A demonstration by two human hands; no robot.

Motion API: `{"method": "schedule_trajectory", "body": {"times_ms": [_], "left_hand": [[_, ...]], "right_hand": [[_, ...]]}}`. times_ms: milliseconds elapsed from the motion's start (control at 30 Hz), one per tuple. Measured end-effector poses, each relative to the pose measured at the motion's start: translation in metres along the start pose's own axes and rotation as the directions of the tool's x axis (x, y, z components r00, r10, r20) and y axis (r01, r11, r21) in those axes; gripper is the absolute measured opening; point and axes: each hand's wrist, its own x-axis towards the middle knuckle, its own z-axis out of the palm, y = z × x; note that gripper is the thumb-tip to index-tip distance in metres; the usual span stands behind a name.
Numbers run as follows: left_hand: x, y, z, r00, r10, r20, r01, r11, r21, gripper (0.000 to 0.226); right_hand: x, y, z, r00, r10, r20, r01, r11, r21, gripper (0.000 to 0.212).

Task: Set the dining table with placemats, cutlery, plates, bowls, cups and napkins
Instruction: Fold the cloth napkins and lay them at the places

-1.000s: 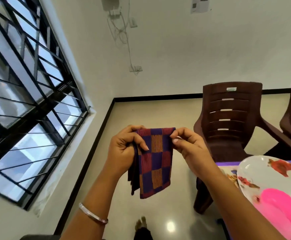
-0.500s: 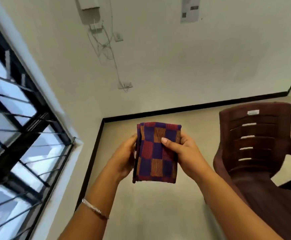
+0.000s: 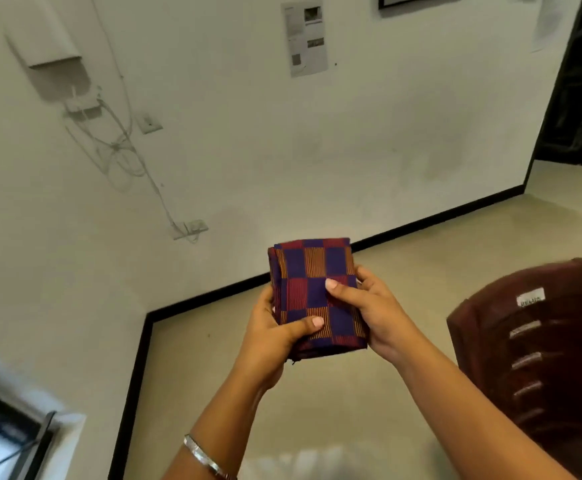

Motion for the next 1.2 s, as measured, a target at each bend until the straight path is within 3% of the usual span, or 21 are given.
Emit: {"method": "schedule_trajectory", "body": {"times_ms": [100,300,533,800,900,1000,1100,1200], "left_hand": [[0.077,0.005,0.017,0.997,0.069,-0.038,-0.070,0.997,-0.043,0.072],[0.209,0.000,0.052,0.998,0.046,0.034,-0.045,0.999,-0.029,0.065],[0.385,-0.021,0.107,0.966,0.026,0.256,-0.013,0.998,-0.054,0.064],[0.566,-0.006,0.163,0.852,-0.067,0.520,0.063,0.998,0.025,0.054],[0.619,-0.004,0.203,0.767,-0.117,0.630,0.086,0.993,0.079,0.045],[0.650,-0.006,0.256,0.661,-0.126,0.740,0.017,0.988,0.154,0.046],[0.665,-0.015,0.322,0.521,-0.144,0.841,-0.036,0.981,0.190,0.046],[0.665,-0.025,0.391,0.356,-0.149,0.922,-0.096,0.976,0.195,0.034]], "right_hand": [[0.064,-0.015,-0.012,0.999,0.016,0.029,-0.013,0.995,-0.094,0.033],[0.171,-0.040,-0.053,0.991,-0.047,-0.126,0.032,0.992,-0.124,0.038],[0.307,-0.072,-0.122,0.929,-0.181,-0.322,0.132,0.977,-0.168,0.045],[0.420,-0.126,-0.178,0.843,-0.279,-0.459,0.148,0.942,-0.301,0.047],[0.430,-0.151,-0.211,0.808,-0.280,-0.519,0.088,0.928,-0.363,0.046],[0.424,-0.178,-0.248,0.756,-0.302,-0.580,0.019,0.897,-0.442,0.043],[0.410,-0.202,-0.293,0.662,-0.335,-0.671,-0.051,0.872,-0.486,0.043],[0.395,-0.228,-0.340,0.536,-0.374,-0.757,-0.119,0.854,-0.506,0.057]]}}
